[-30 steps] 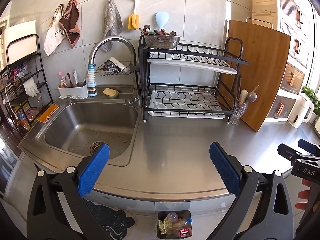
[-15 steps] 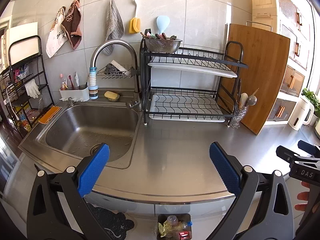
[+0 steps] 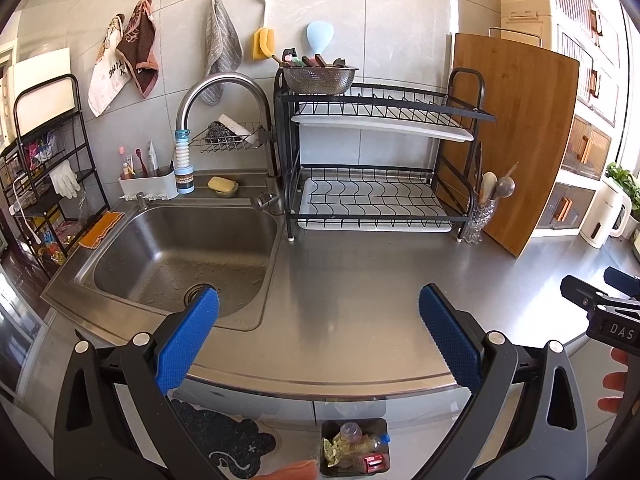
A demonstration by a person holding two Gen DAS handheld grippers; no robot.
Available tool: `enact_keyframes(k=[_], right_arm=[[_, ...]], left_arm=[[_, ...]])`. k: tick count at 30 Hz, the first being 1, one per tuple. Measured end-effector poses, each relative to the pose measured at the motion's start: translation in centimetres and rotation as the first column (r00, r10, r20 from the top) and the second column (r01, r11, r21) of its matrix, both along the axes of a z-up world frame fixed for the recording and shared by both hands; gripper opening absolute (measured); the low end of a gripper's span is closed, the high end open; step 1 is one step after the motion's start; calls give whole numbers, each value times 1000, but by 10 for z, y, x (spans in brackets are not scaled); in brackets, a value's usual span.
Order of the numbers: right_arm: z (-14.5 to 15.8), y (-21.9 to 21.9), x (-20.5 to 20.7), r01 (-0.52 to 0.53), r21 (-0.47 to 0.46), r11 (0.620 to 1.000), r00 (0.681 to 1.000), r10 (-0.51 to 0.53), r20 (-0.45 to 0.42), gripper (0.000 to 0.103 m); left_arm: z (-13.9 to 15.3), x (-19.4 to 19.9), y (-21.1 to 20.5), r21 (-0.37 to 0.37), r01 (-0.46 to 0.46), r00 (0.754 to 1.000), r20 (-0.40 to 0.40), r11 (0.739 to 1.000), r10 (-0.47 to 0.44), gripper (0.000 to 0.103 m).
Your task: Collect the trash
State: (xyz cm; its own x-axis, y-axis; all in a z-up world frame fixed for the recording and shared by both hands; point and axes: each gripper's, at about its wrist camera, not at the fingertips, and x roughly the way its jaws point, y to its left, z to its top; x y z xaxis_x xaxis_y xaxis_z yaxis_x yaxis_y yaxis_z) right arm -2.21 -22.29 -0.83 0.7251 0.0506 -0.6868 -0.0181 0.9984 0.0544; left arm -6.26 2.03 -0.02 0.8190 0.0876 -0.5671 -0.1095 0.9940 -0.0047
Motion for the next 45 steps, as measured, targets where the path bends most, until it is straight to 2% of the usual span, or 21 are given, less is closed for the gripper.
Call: enact_keyframes(k=[8,20,26,29,45], right_arm=[[0,1,-1,-7,5,1000,1000,7,2,100],[2,4,-1,-17,0,1000,1000,17,4,100],[5,5,-3,-17,-4,1000,1000,17,10,100],[7,5,-4,-18,-7,1000,1000,19,13,100],[6,6,1,-14,-18,1000,1000,14,14,100]], left_arm=[[0,-1,3,-24,-14,1000,-7,1000,14,95],[-2,1,2,0,-23,999,-46,1000,23,95],[-1,0,5,-45,-4,999,-46,999,2,95],[0,-1,3,-21,-19,999,-43,1000,18,95],[-2,4,1,-45,6,999,-45,999,-8,95]])
